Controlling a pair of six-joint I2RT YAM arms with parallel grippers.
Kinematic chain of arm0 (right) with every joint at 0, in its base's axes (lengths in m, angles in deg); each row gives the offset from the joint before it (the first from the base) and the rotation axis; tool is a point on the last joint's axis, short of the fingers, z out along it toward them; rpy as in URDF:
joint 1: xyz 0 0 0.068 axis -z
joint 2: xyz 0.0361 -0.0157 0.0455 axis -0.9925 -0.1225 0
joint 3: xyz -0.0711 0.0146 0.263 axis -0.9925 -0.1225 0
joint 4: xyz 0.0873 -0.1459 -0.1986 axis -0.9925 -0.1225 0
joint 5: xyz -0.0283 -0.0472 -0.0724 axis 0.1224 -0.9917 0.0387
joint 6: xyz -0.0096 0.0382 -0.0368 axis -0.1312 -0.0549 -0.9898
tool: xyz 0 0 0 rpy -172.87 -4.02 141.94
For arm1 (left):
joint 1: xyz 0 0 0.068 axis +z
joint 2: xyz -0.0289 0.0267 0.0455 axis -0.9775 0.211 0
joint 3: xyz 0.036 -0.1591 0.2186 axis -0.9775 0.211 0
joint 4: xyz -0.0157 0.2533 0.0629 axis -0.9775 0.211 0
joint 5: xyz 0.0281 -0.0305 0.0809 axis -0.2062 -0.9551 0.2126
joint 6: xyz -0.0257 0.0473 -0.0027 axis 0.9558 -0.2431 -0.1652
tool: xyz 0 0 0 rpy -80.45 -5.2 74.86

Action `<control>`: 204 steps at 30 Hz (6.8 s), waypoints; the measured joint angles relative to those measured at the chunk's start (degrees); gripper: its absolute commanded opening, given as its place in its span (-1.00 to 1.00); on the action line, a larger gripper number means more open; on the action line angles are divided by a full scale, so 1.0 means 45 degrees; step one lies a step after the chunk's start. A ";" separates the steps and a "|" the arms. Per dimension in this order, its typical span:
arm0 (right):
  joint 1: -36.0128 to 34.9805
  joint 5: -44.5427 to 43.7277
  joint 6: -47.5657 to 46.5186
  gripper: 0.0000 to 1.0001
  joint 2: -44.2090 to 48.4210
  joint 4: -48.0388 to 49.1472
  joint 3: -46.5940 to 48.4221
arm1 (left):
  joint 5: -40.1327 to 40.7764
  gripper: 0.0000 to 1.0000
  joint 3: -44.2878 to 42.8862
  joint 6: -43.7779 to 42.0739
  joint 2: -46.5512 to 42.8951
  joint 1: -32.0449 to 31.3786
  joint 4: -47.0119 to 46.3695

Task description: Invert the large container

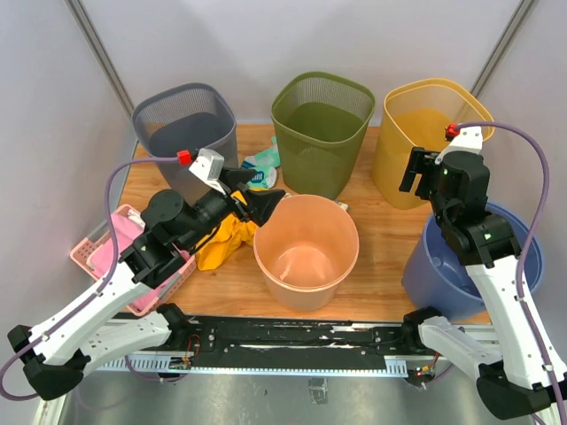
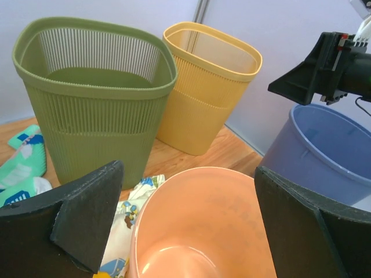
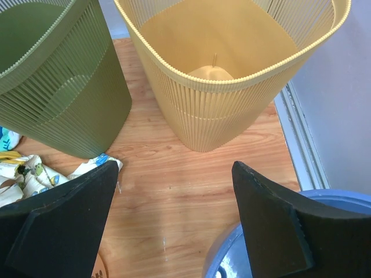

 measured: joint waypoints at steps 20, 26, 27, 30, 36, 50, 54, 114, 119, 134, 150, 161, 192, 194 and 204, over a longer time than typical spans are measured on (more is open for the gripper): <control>0.0000 -0.1195 -0.0219 0.65 0.0121 -0.2210 0.0641 | -0.1525 0.98 -0.3104 -0.0223 0.3094 -0.0039 0.0520; 0.0000 -0.0928 -0.0117 0.65 0.1141 -0.3973 0.1292 | -0.1545 0.99 -0.4294 -0.0379 0.4401 -0.1389 0.1753; 0.0000 -0.0884 -0.0039 0.65 0.1292 -0.4231 0.1336 | -0.1525 0.98 -0.4289 -0.0418 0.4444 -0.1613 0.1977; 0.0000 -0.0840 0.0476 0.65 0.1865 -0.5489 0.1632 | -0.1535 0.98 -0.4303 -0.0510 0.4551 -0.2118 0.2540; 0.0000 -0.0257 0.1365 0.65 0.2404 -0.7116 0.1943 | -0.2127 0.98 -0.4391 -0.0549 0.4818 -0.2574 0.3313; 0.0000 0.2535 0.1817 0.58 0.1778 -0.6955 -0.0617 | -0.3823 0.98 -0.2676 -0.0102 0.5746 -0.2667 0.5294; 0.0000 0.2555 0.1841 0.58 0.1758 -0.6742 -0.1020 | -0.2807 0.98 -0.3109 -0.0034 0.6810 -0.2667 0.6305; 0.0753 1.0069 0.8777 -0.99 0.2540 0.2705 -0.4532 | 0.1321 0.98 -1.0705 0.1404 0.4420 -0.1569 1.2740; 0.2929 1.1492 0.9525 -0.41 0.3633 0.3186 -0.6217 | 0.0282 0.98 -1.0122 0.1384 0.5333 -0.1569 1.1322; 0.3832 0.7533 0.3895 0.37 0.3366 -0.3536 -0.3682 | -0.0529 0.98 -0.8393 0.1511 0.8869 -0.1569 0.7349; 0.3774 0.5552 0.1413 -0.75 0.2871 -0.4391 -0.2642 | -0.1457 0.98 -0.8145 0.1467 1.0457 -0.1569 0.6572; 0.3774 0.3551 0.1035 -0.99 0.3138 -0.4736 -0.2516 | -0.2108 0.98 -0.8058 0.1535 1.0506 -0.1525 0.6615; 0.3774 0.3502 0.1073 -0.99 0.3060 -0.4692 -0.2516 | -0.7529 0.83 -0.3118 0.5649 0.9131 0.0525 0.2681; 0.3774 0.3424 0.1069 -0.99 0.3060 -0.4697 -0.2516 | -0.7708 0.81 -0.3118 0.5717 0.9156 0.0544 0.2676; 0.3784 0.2943 0.1030 -0.99 0.3055 -0.4614 -0.2535 | -0.8519 0.82 -0.3079 0.6538 0.9156 0.0544 0.2506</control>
